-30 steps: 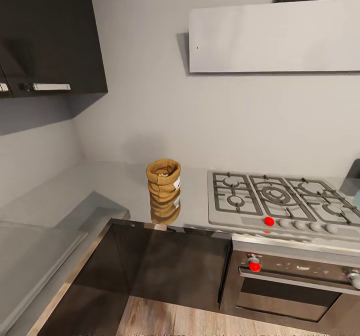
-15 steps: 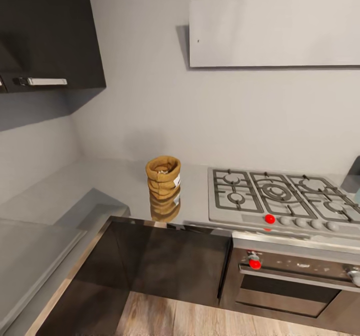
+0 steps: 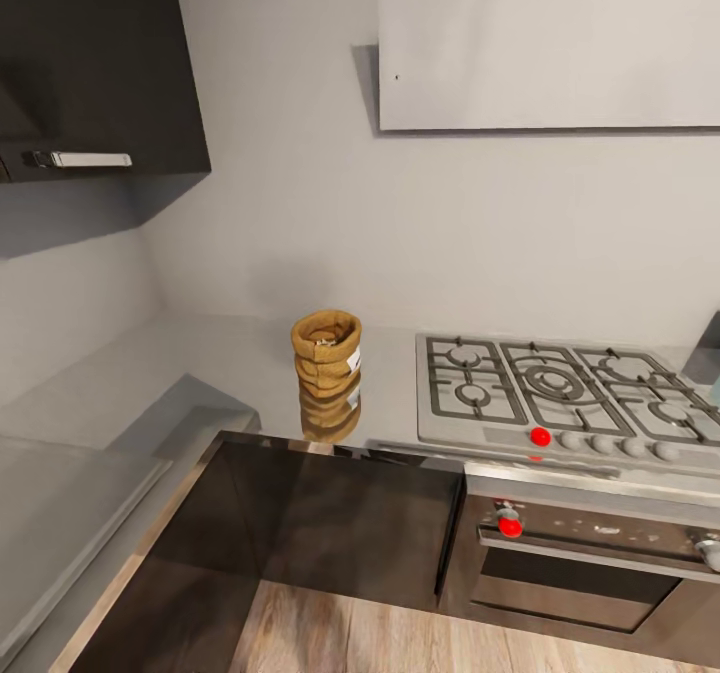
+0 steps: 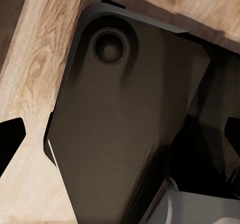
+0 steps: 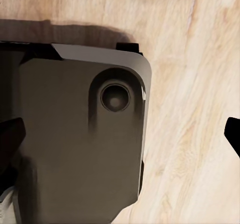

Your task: In the kitchen, take the popcorn bag from the countertop, put it into the microwave, and heat it until the popcorn is cooked so the cooked popcorn ends up inside the bag.

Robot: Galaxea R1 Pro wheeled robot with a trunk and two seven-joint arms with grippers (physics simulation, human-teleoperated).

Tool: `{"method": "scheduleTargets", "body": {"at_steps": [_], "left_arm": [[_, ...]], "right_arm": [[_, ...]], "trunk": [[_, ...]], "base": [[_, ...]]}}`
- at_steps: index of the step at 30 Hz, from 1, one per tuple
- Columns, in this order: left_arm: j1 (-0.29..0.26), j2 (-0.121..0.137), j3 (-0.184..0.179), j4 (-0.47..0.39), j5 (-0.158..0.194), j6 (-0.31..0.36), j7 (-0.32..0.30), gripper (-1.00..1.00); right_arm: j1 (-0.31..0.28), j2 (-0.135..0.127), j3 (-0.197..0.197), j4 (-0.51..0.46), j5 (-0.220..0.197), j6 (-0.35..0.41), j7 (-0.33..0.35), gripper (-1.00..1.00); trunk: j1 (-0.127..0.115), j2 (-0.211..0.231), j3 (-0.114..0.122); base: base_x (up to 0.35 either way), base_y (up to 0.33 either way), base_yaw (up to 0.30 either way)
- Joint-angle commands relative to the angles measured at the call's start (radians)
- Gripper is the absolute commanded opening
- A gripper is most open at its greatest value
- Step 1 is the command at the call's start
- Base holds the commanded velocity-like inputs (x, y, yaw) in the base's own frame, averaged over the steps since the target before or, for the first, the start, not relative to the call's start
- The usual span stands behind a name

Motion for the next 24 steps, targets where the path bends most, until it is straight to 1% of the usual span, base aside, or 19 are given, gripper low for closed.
{"method": "scheduleTargets", "body": {"at_steps": [1, 6, 8, 15, 24], "left_arm": [[0.000, 0.000, 0.004, -0.001, 0.005, -0.001, -0.005, 1.00], [0.000, 0.000, 0.004, -0.001, 0.005, -0.001, -0.005, 1.00], [0.000, -0.005, 0.004, 0.000, 0.007, 0.000, -0.003, 1.00], [0.000, -0.006, 0.004, 0.001, 0.006, 0.000, 0.003, 1.00], [0.000, -0.006, 0.004, 0.001, 0.005, 0.000, 0.003, 1.00]], "right_arm": [[-0.001, 0.000, -0.009, 0.003, 0.004, -0.004, 0.001, 1.00], [-0.001, 0.000, -0.009, 0.003, 0.002, 0.000, 0.000, 1.00], [-0.001, -0.006, -0.010, 0.003, 0.003, 0.002, 0.001, 1.00], [-0.001, -0.006, -0.009, 0.003, 0.007, -0.002, 0.002, 1.00], [-0.001, -0.005, -0.008, 0.002, 0.012, -0.001, 0.002, 1.00]], "trunk": [[0.000, -0.001, -0.001], [0.000, -0.001, -0.001], [0.000, -0.001, -0.001], [0.000, -0.001, -0.001], [0.000, -0.001, -0.001]], "base": [[0.000, 0.000, 0.000], [0.000, 0.000, 0.000], [0.000, 0.000, 0.019], [0.000, 0.000, 0.214], [0.000, 0.000, 0.023]]}}
